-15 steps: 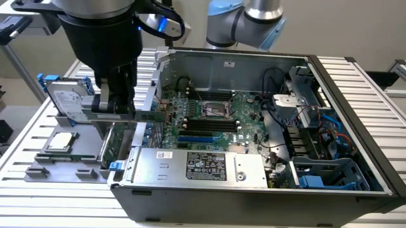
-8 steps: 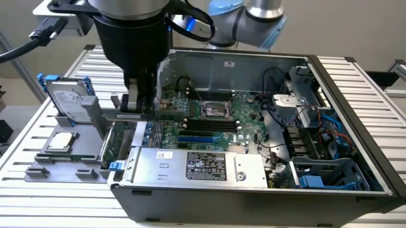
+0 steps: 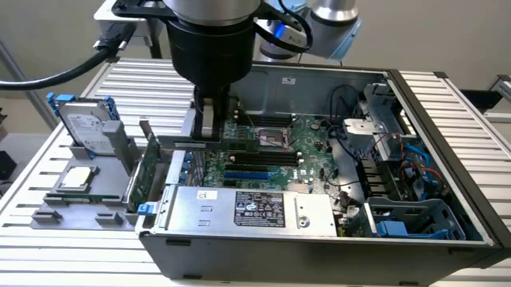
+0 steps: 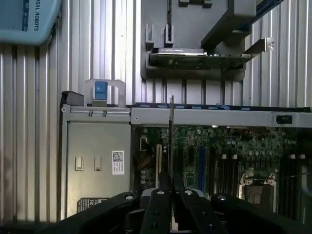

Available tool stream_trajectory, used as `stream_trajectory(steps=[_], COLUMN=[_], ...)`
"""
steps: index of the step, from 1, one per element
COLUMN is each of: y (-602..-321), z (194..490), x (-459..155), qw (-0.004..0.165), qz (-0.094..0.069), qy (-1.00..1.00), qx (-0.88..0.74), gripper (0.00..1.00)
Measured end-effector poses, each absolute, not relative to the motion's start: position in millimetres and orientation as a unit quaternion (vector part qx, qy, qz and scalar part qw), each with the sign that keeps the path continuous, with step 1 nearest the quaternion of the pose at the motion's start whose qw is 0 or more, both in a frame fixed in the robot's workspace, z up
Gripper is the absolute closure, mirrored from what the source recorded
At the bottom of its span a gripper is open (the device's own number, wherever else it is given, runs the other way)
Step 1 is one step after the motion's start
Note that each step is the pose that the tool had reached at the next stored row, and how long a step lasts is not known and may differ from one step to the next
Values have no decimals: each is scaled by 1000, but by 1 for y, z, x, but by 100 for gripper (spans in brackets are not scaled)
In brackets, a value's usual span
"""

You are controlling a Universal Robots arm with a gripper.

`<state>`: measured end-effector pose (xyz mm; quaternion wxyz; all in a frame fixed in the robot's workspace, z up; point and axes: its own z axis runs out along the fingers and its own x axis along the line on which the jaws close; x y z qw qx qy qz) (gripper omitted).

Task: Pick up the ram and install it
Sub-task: 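Pick up the ram and move it above insertion slot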

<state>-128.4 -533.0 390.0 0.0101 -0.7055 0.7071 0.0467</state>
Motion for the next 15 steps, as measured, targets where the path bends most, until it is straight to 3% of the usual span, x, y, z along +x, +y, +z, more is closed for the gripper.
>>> stream_trajectory(steps=[15], y=[-512], z=[374], x=[-63], qw=[8], qz=[49], qy=[707], qx=[-705], gripper=[100])
